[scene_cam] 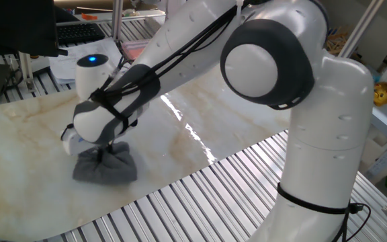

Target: Clean the tabletop with a sponge

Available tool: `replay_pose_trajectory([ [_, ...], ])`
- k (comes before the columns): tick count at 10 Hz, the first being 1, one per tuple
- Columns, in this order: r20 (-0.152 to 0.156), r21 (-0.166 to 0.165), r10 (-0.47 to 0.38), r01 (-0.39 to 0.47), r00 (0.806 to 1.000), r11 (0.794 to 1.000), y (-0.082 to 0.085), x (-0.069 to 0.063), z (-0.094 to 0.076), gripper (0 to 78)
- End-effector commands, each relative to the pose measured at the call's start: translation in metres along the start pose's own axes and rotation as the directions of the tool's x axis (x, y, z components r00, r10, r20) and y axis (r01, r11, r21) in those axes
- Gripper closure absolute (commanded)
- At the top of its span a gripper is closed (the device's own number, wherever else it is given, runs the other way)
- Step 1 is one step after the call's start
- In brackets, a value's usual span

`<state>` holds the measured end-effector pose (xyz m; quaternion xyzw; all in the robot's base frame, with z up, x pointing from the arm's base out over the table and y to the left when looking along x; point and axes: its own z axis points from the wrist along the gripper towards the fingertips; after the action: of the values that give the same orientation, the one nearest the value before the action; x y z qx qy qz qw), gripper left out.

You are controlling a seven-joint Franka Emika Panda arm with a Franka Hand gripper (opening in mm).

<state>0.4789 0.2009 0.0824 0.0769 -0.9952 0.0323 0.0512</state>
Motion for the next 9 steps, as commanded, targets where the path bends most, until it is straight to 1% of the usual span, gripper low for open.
replay_pose_trajectory([
  [1,0.019,-0.002,-0.025,0.025,1.0,1.0,-0.023,-0.029,-0.013,76.3],
  [2,0.029,-0.004,-0.02,0.02,0.999,1.0,-0.021,-0.035,-0.011,76.3],
  [4,0.046,-0.008,-0.008,0.009,0.999,1.0,-0.009,-0.049,-0.003,76.3],
  [5,0.046,-0.014,-0.003,0.003,0.999,1.0,-0.003,-0.055,-0.003,76.3],
  [6,0.046,-0.015,-0.001,0.002,0.999,1.0,-0.002,-0.056,-0.004,76.3],
  [7,0.043,-0.014,0.01,-0.01,0.999,1.0,0.006,-0.063,-0.009,76.3],
  [8,0.043,-0.014,0.01,-0.01,0.999,1.0,0.006,-0.063,-0.009,76.3],
  [9,0.04,-0.015,0.018,-0.017,0.999,1.0,0.013,-0.068,-0.012,76.3],
])
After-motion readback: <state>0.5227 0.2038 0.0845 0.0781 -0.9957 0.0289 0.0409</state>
